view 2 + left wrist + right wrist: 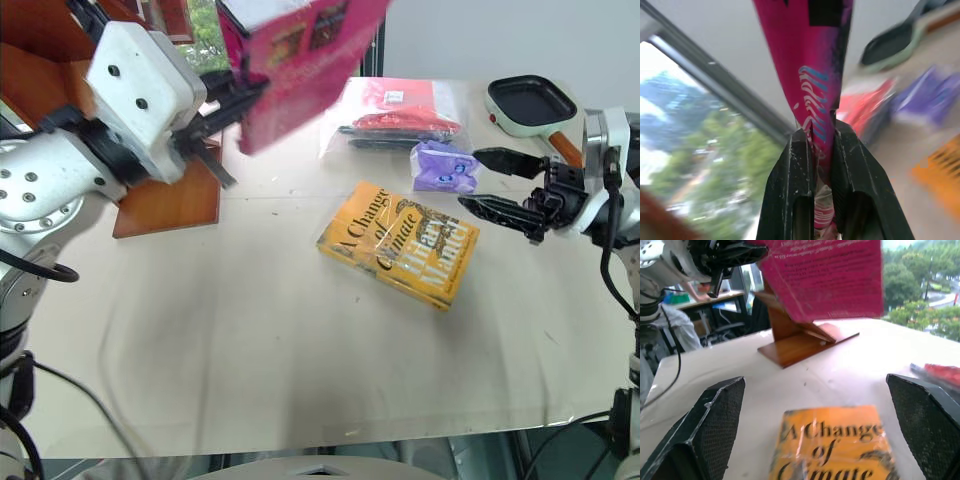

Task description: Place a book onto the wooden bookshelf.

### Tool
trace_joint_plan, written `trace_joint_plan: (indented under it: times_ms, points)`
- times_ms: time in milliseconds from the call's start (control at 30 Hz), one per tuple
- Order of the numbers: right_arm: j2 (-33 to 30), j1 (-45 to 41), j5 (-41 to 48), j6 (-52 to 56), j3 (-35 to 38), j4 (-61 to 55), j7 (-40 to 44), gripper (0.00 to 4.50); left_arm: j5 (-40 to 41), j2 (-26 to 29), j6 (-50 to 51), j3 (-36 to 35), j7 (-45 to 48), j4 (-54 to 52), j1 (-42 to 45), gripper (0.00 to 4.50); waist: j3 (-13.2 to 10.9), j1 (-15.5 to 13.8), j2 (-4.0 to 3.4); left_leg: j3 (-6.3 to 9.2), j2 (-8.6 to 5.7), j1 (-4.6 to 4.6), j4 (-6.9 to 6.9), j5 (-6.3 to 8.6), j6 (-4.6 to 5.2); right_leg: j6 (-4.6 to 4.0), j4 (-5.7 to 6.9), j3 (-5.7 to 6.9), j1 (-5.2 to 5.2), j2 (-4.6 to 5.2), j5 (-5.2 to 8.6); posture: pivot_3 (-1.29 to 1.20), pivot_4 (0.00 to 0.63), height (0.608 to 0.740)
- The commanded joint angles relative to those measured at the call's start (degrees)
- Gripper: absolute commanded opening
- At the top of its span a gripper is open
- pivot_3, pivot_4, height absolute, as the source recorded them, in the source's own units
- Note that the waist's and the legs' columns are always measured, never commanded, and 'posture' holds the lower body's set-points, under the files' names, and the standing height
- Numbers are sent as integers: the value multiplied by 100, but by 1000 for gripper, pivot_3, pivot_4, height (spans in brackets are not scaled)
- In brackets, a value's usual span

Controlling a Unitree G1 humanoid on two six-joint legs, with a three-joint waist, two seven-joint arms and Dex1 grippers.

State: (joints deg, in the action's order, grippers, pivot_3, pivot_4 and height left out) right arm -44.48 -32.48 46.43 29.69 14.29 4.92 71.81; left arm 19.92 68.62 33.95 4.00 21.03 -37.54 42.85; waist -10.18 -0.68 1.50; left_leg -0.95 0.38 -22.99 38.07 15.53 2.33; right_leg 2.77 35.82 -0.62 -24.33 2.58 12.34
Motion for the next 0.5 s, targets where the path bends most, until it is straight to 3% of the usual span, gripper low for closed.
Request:
trace_joint_plan:
  times_ms: [33,100,233,500]
  points:
    - [97,-354,-221,-404,-82,438,388,4500,-1314,747,-633,-233,316,-140,-88,9,-12,3,-7,-1,-1,-2,-4,0,0,0,0,0,-3,4,0,0,150,740]
    - [210,-601,-368,-575,-195,793,585,4500,-1720,981,-767,-341,460,-174,-245,9,-16,0,-13,-6,-4,-8,-8,0,0,3,0,0,-13,8,1,0,150,740]
    - [370,-1058,-626,-863,-333,1475,953,4500,-2101,943,-552,-622,650,-379,-551,9,-18,-6,-16,-14,-5,-7,2,0,1,3,10,-5,-13,9,1,0,150,740]
    - [681,-1933,-1074,-1370,-497,2848,1618,4500,-2664,1093,868,-1621,1340,-1102,-1427,9,-19,40,-18,-16,-1,-9,23,1,4,10,21,-7,-13,7,-3,0,150,740]
